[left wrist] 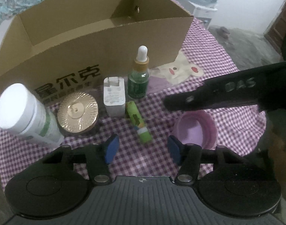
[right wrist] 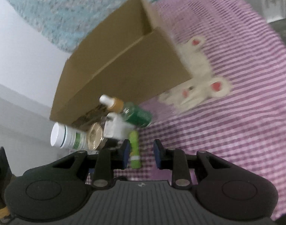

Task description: Organize rigid objects

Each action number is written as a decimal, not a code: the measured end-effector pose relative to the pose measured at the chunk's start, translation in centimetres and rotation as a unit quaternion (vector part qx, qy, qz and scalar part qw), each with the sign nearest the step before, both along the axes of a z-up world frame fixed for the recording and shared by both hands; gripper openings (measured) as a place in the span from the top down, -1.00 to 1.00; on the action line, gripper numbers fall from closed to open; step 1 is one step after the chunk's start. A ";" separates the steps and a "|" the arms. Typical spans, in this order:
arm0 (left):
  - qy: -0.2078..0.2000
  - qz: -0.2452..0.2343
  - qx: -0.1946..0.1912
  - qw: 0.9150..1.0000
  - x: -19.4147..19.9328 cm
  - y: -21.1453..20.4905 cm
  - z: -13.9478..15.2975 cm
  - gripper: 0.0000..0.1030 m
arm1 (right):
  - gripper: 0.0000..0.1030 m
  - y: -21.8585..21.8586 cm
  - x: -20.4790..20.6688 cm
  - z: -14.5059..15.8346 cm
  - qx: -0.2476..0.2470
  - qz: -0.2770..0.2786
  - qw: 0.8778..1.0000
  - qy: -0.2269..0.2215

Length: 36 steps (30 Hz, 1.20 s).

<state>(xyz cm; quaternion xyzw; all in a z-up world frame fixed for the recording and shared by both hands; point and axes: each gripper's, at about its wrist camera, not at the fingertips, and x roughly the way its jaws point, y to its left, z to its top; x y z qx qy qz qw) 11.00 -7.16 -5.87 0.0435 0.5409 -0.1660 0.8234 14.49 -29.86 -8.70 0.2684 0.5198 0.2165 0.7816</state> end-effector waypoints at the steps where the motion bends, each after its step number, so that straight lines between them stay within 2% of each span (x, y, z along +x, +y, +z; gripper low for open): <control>1: 0.001 0.002 0.000 1.000 0.2 -0.1 -0.3 -0.05 | 0.43 0.7 0.4 -0.2 -0.003 0.009 1.000 0.002; 12: 0.038 0.009 -0.010 0.999 2.4 0.0 -2.6 0.34 | 0.44 3.7 2.4 -2.3 -0.034 0.058 0.997 0.024; 14: 0.036 0.010 -0.010 0.999 2.6 0.0 -2.7 0.39 | 0.48 4.0 2.6 -2.6 -0.030 0.060 0.997 0.026; 17: 0.037 0.012 -0.008 0.999 2.8 -0.3 -2.8 0.59 | 0.53 4.4 2.6 -2.8 -0.027 0.059 0.998 0.025; 18: 0.039 0.013 -0.009 0.999 2.7 -0.3 -2.7 0.62 | 0.63 4.6 2.8 -3.0 -0.025 0.059 0.998 0.029; 20: 0.038 0.013 -0.007 0.999 2.6 -0.4 -2.5 0.62 | 0.68 5.0 2.4 -3.3 -0.018 0.057 0.998 0.034; 26: 0.028 0.008 -0.004 1.000 1.2 -0.3 -1.2 0.62 | 0.68 4.6 0.9 -2.8 -0.007 0.048 0.998 0.030; 36: -0.012 -0.003 -0.008 1.000 -3.2 0.1 3.5 0.62 | 0.68 3.3 -3.3 0.4 0.011 0.034 0.999 -0.001</control>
